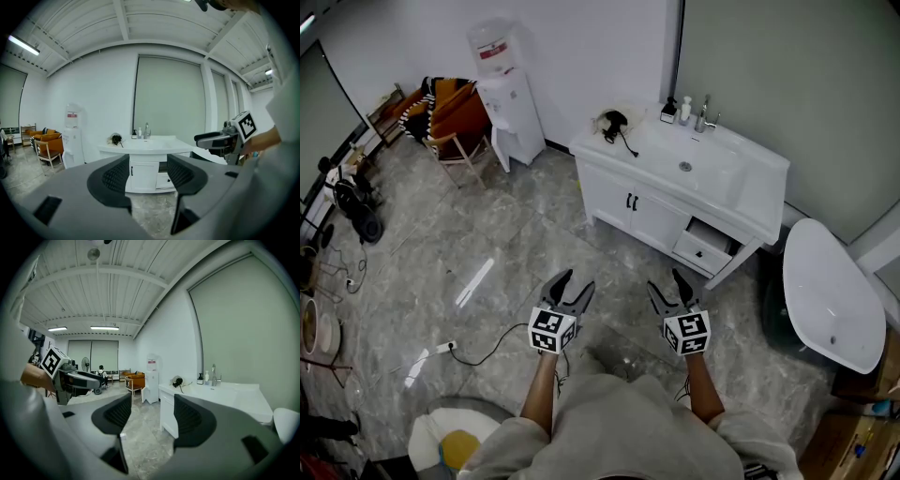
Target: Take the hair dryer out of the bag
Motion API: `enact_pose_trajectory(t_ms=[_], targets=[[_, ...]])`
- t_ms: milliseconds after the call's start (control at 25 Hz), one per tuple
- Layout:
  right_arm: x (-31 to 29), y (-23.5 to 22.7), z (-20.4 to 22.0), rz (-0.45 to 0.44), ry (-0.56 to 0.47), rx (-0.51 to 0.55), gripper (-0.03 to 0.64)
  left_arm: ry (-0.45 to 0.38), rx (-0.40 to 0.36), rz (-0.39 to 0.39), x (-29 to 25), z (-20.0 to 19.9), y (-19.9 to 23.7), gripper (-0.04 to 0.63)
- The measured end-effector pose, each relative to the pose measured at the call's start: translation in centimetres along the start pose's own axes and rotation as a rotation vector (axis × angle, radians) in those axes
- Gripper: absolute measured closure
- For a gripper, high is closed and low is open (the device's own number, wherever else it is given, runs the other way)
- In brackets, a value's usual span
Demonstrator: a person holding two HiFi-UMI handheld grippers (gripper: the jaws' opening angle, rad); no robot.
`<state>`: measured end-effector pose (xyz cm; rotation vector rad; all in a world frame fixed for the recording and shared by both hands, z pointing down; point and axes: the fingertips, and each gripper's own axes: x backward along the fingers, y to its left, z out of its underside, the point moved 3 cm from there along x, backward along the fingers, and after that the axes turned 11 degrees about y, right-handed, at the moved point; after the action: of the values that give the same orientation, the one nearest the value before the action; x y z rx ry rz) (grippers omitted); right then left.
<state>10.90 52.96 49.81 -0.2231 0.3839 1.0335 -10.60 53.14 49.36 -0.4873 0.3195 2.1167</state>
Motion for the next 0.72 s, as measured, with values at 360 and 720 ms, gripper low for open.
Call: enact_pose_trajectory(t_ms=[360, 720], targets=[[-2.6, -1.0, -0.5, 0.002, 0.008, 0.021, 0.356, -0.013, 0.023, -0.023, -1.8, -0.1, 2.1, 0.365], [-8.4, -3.3, -2.3, 0.018, 0.019, 0.039, 0.364, -0.032, 0.04, -0.021, -6.8, -1.7, 7.1, 0.366]])
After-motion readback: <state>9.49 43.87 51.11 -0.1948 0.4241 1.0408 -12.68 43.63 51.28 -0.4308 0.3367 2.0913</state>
